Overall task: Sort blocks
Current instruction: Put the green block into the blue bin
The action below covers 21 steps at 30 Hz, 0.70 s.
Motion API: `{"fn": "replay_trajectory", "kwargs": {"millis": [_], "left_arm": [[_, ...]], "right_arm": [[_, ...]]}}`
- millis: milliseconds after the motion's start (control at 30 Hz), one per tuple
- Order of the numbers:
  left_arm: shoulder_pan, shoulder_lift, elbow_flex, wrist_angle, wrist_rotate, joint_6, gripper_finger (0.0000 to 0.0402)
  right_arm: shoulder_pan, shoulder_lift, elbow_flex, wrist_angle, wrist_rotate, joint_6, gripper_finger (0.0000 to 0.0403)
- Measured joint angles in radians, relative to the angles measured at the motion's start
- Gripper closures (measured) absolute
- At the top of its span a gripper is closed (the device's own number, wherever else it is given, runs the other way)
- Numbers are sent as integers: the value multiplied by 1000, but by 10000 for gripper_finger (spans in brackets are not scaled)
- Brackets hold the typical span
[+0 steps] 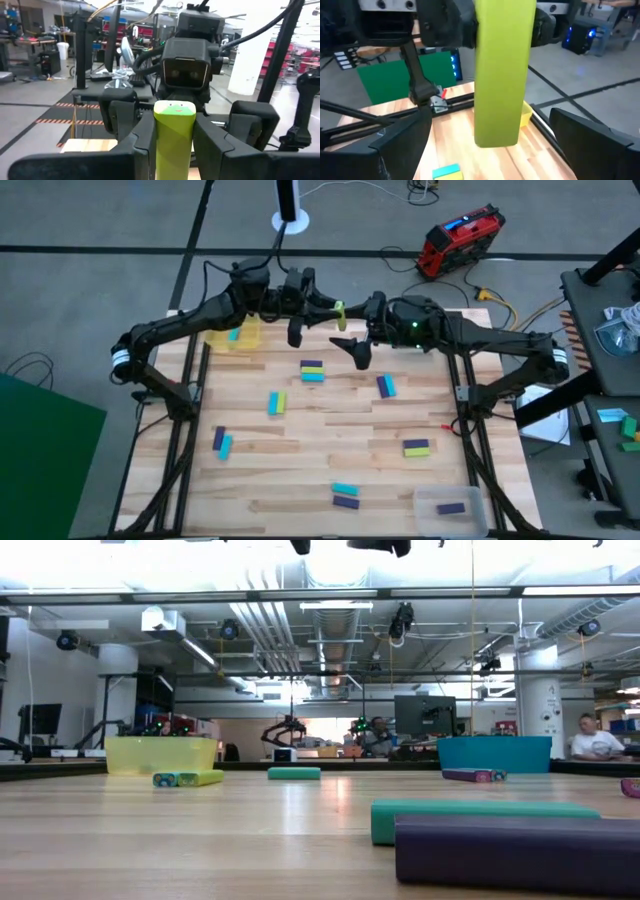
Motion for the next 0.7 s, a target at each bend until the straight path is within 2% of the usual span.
{"fn": "replay_trajectory", "kwargs": {"millis": [333, 700], "left_arm": [[0, -3, 0, -67, 0, 26, 332], [-7, -8, 0, -79, 4, 26, 332]], "right_arm": [[0, -4, 0, -14, -2, 38, 5], [-6, -4, 0, -13, -2, -51, 5]]}}
